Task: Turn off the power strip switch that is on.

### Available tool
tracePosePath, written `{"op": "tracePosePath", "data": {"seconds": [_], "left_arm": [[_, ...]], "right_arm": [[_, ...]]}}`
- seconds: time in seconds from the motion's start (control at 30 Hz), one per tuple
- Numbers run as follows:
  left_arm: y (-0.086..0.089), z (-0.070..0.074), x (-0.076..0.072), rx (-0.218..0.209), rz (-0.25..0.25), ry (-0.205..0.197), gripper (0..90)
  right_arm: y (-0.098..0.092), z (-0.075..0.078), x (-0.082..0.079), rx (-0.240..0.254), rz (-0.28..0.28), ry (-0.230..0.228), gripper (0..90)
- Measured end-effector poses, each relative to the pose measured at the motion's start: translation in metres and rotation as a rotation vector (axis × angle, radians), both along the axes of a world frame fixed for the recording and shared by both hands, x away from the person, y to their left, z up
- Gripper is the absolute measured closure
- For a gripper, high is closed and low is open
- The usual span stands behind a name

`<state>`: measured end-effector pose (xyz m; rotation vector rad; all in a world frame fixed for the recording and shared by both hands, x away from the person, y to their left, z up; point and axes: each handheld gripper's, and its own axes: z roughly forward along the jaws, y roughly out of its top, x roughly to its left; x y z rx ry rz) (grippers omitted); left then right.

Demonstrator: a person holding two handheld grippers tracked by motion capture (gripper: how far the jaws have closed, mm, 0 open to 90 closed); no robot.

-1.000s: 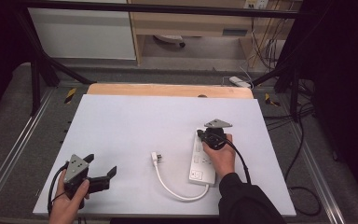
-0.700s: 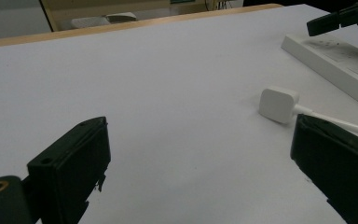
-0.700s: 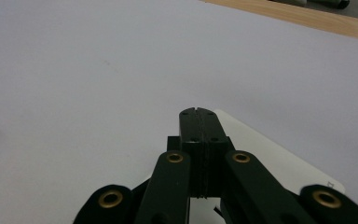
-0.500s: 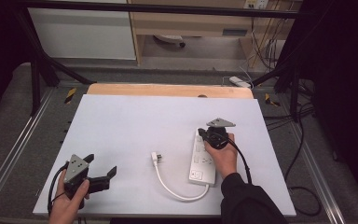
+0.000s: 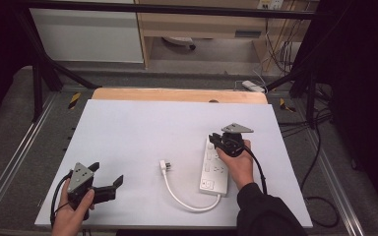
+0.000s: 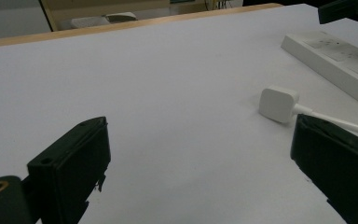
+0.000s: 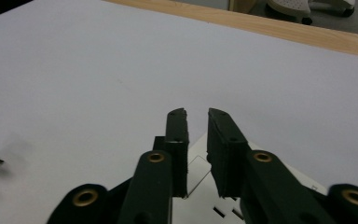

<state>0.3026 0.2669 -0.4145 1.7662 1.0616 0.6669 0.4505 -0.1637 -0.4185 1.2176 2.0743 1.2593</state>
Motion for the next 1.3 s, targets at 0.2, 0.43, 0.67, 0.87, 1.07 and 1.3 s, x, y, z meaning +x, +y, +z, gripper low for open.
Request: {"op": "tracePosePath", "data": {"seconds": [0.2, 0.43, 0.67, 0.87, 1.07, 1.3], "left_arm": [[0.0, 0.0, 0.0, -0.001, 0.0, 0.0, 4.6], [0.0, 0.0, 0.0, -0.007, 0.004, 0.003, 4.6], [-0.001, -0.001, 0.0, -0.003, 0.003, 0.0, 4.6], [-0.001, -0.002, 0.0, 0.0, 0.008, 0.006, 4.6], [0.0, -0.001, -0.002, -0.002, 0.011, 0.001, 4.6], [-0.001, -0.001, -0.002, 0.0, 0.011, -0.004, 4.6]], "right_arm": [[0.0, 0.004, -0.001, 0.029, -0.021, 0.01, 45.8], [-0.005, 0.01, -0.001, 0.059, -0.057, 0.033, 19.4], [-0.011, 0.021, -0.005, 0.089, -0.067, 0.013, 6.6], [-0.015, 0.029, -0.012, 0.109, -0.047, -0.026, 4.4], [-0.018, 0.038, -0.02, 0.133, -0.034, -0.056, 4.5], [-0.029, 0.048, -0.033, 0.131, -0.029, -0.087, 5.8]]}}
